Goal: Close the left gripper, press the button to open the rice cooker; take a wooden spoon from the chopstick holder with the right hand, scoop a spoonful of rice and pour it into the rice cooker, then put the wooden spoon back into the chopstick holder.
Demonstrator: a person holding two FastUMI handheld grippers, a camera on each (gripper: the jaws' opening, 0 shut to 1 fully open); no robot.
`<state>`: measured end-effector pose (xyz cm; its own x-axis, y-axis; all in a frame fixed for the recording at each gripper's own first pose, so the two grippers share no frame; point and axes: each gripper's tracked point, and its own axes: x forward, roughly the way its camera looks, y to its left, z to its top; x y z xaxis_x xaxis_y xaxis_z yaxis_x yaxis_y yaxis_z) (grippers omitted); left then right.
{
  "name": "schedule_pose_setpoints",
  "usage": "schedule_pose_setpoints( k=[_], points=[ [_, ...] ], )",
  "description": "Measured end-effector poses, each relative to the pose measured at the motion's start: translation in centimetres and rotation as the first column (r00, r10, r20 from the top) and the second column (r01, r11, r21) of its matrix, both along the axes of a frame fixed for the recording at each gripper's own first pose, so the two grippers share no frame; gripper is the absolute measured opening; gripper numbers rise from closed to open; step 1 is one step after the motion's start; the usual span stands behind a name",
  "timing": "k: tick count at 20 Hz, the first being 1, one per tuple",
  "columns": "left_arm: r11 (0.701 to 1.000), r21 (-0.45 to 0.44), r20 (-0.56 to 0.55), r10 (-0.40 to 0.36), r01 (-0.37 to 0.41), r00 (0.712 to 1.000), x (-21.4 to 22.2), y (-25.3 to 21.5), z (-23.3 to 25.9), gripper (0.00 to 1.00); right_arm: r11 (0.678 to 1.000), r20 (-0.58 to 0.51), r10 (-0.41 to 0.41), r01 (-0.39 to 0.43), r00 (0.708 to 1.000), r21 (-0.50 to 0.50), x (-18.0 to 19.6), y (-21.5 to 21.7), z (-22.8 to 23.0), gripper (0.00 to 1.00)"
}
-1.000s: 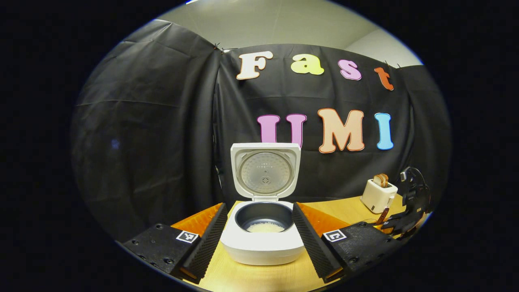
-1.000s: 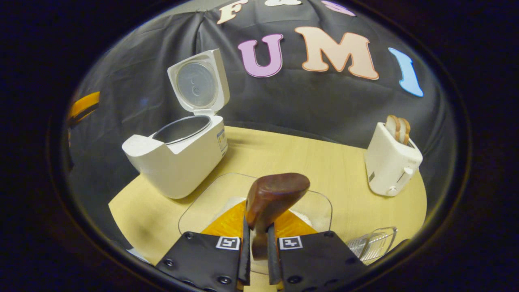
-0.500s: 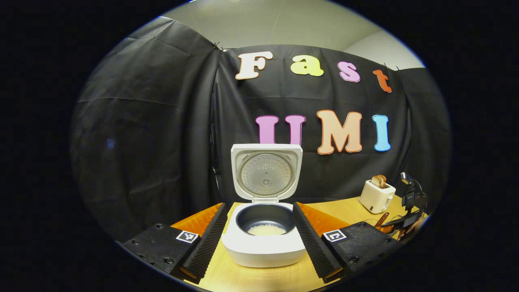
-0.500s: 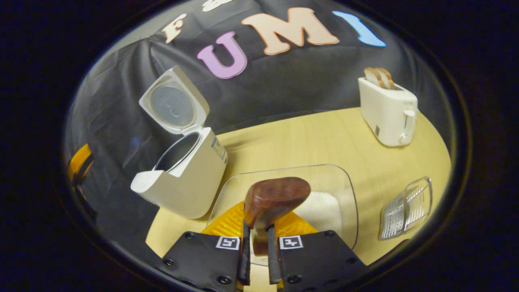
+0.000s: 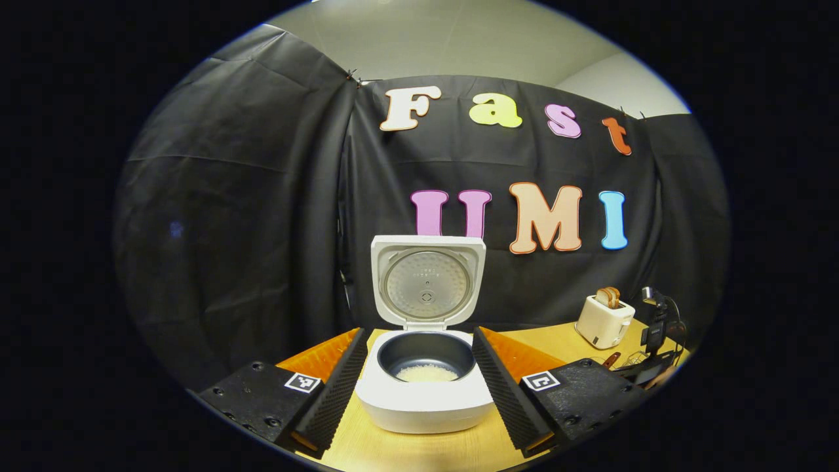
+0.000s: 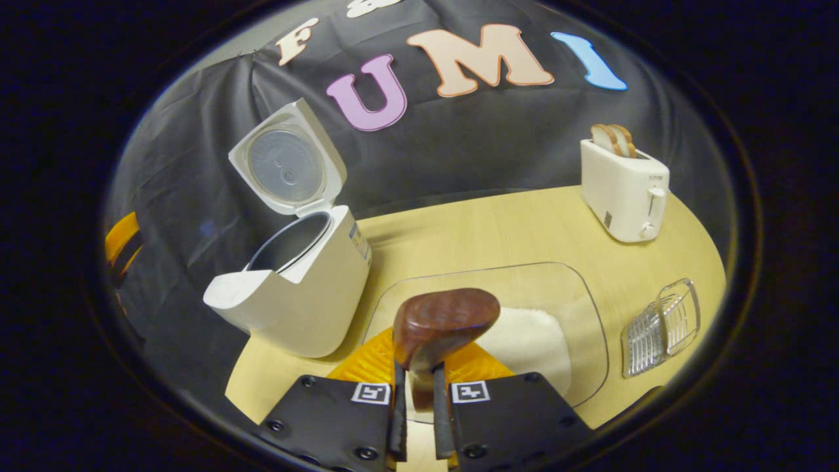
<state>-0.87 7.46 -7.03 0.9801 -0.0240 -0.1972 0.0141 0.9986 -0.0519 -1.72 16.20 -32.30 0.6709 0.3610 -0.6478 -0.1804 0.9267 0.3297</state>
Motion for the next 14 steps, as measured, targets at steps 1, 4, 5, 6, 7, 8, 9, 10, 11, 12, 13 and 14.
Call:
schedule_pose_setpoints(
  k=[1,4,5,6,7,8,9,10,11,12,13,14],
  points=[
    [1.000,0.000,0.002,0.004,-0.004,1.000,-0.1,0.1,0.1,0.97,1.000,-0.011,-0.007,0.008,1.000,0.013,-0.1,0.2,0.0,0.20],
    [1.000,-0.004,0.004,0.016,-0.016,1.000,-0.5,0.6,0.2,0.95,0.988,-0.099,-0.068,0.080,0.993,0.130,-0.4,0.5,-0.4,0.20],
    [1.000,-0.004,0.004,0.019,-0.019,1.000,-0.6,0.7,0.2,0.93,0.980,-0.130,-0.092,0.112,0.987,0.163,-0.1,-0.1,-0.6,0.20],
    [1.000,-0.005,0.005,0.023,-0.023,1.000,-0.6,0.8,0.3,0.97,0.969,-0.166,-0.114,0.146,0.979,0.200,0.0,-0.6,-0.9,0.19],
    [1.000,-0.006,0.006,0.025,-0.025,1.000,-0.6,0.9,0.5,0.95,0.954,-0.199,-0.137,0.184,0.970,0.238,0.1,-1.3,-1.2,0.19],
    [1.000,-0.005,0.007,0.028,-0.028,1.000,-0.7,0.9,0.6,0.95,0.936,-0.230,-0.157,0.219,0.960,0.274,0.2,-1.9,-1.6,0.19],
    [1.000,-0.003,0.008,0.031,-0.031,0.999,-0.7,1.0,0.6,0.95,0.914,-0.261,-0.168,0.250,0.951,0.320,0.4,-2.5,-1.7,0.20],
    [0.999,-0.001,0.008,0.034,-0.034,0.999,-0.7,1.0,0.6,0.95,0.890,-0.282,-0.179,0.277,0.943,0.362,0.5,-3.0,-1.5,0.21],
    [0.999,0.000,0.008,0.035,-0.035,0.999,-0.7,1.0,0.8,0.95,0.869,-0.293,-0.188,0.298,0.938,0.395,0.8,-3.7,-1.3,0.20],
    [0.999,0.003,0.007,0.036,-0.036,0.999,-0.7,0.9,0.8,0.95,0.852,-0.298,-0.200,0.316,0.933,0.418,1.1,-4.5,-1.1,0.19],
    [0.999,0.008,0.007,0.035,-0.035,0.999,-0.7,0.8,0.9,0.95,0.836,-0.302,-0.217,0.337,0.928,0.433,1.6,-5.3,-0.9,0.19],
    [0.999,0.013,0.009,0.032,-0.032,0.999,-0.6,0.6,1.2,0.95,0.818,-0.311,-0.233,0.359,0.921,0.449,2.0,-6.0,-0.7,0.20]
  ],
)
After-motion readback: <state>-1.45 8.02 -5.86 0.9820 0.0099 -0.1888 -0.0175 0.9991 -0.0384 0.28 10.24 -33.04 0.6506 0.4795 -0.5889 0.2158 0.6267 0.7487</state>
